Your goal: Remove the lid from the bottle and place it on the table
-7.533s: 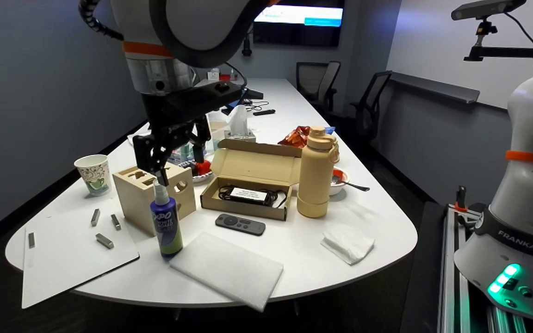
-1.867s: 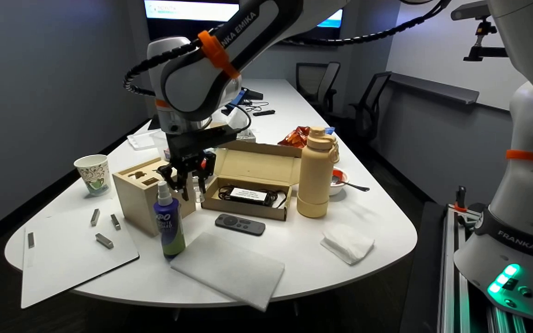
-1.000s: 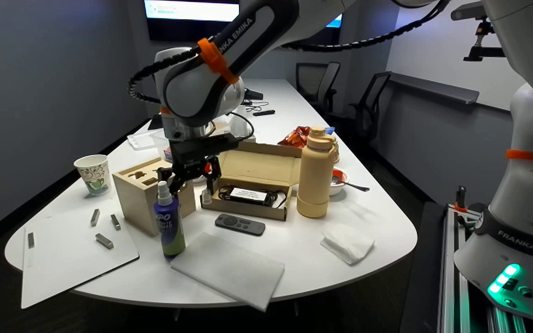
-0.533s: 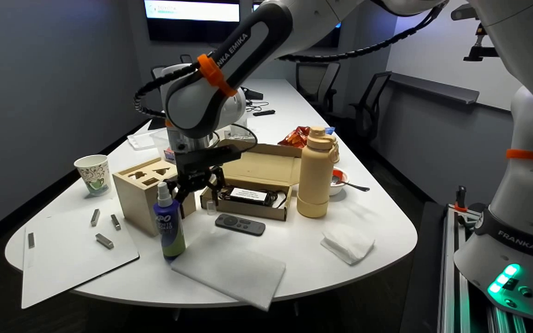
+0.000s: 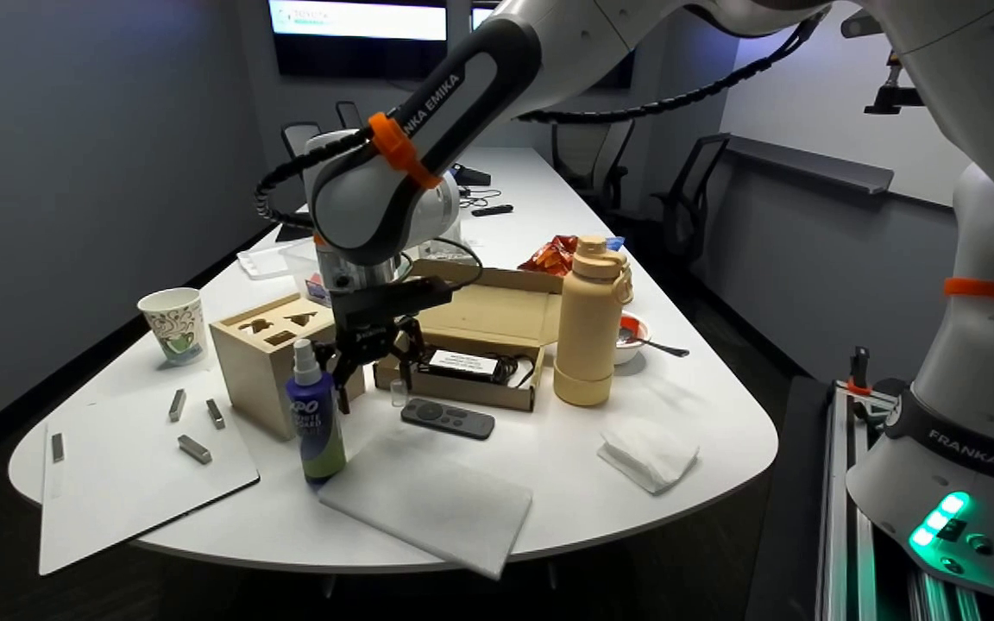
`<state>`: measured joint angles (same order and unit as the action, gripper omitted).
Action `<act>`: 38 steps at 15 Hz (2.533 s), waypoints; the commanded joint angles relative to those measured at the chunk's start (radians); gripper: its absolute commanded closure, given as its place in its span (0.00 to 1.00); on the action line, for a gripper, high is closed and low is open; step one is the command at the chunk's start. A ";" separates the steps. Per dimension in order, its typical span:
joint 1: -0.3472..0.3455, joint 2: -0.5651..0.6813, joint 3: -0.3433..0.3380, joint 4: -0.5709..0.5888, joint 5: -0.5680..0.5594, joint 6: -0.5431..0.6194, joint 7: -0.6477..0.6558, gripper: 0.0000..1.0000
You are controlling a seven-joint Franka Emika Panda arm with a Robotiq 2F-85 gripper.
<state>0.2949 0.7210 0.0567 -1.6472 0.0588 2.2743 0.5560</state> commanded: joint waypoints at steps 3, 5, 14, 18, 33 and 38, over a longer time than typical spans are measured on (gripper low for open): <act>0.002 0.020 -0.004 0.043 0.011 -0.042 -0.014 0.00; 0.002 0.032 -0.007 0.062 0.009 -0.052 -0.012 0.00; 0.018 0.118 -0.047 0.181 -0.012 -0.158 0.040 0.00; 0.057 0.085 -0.077 0.183 -0.064 -0.163 0.068 0.00; 0.241 -0.069 -0.093 0.180 -0.469 -0.355 0.271 0.00; 0.221 -0.116 -0.090 0.171 -0.465 -0.349 0.312 0.00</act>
<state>0.5354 0.6540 -0.0501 -1.4442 -0.3869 1.9292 0.8238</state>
